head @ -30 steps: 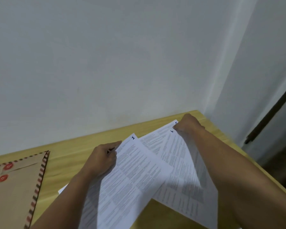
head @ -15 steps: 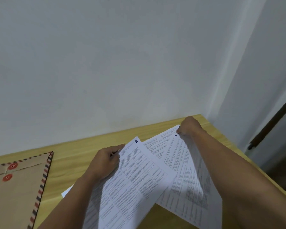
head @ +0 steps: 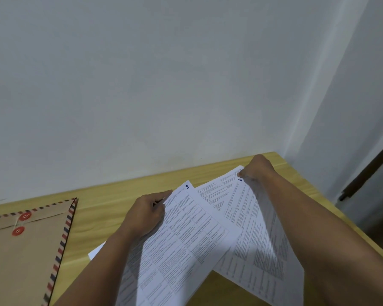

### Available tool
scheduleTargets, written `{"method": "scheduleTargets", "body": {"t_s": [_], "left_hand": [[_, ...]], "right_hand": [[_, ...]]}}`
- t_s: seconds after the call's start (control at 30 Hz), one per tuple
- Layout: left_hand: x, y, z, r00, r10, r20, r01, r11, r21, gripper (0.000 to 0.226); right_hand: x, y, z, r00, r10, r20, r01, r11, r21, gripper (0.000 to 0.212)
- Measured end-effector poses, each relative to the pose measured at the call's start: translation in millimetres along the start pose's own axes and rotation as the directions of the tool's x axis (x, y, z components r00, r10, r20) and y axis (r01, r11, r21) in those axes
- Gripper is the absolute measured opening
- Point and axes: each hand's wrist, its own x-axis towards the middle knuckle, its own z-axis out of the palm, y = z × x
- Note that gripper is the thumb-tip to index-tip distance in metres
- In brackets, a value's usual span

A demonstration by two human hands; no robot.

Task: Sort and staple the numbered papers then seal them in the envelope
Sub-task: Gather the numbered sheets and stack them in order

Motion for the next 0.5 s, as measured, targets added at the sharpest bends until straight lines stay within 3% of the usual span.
{"method": "scheduleTargets", "body": {"t_s": [0.17,0.33,0.5], "left_hand": [[2,-5,2,1.0,-0.019,0.002,0.019,1.0,-0.016,0.059],[7,-6,4,0.999,-0.033,-0.001,0.033,0.999,-0.009,0.055],[4,6,-1,0.999,-0.013,-0.05,0.01,0.998,-0.066,0.053]], "right_hand": [[0,5,0,1.0,0.025,-0.005,-0.025,0.999,-0.039,0.048],[2,2,-3,0.998,-0.033,0.055,0.034,0.999,-0.006,0.037],[-16,0,-6,0.979,-0.12,-0.165,0.154,0.966,0.208,0.024]]}}
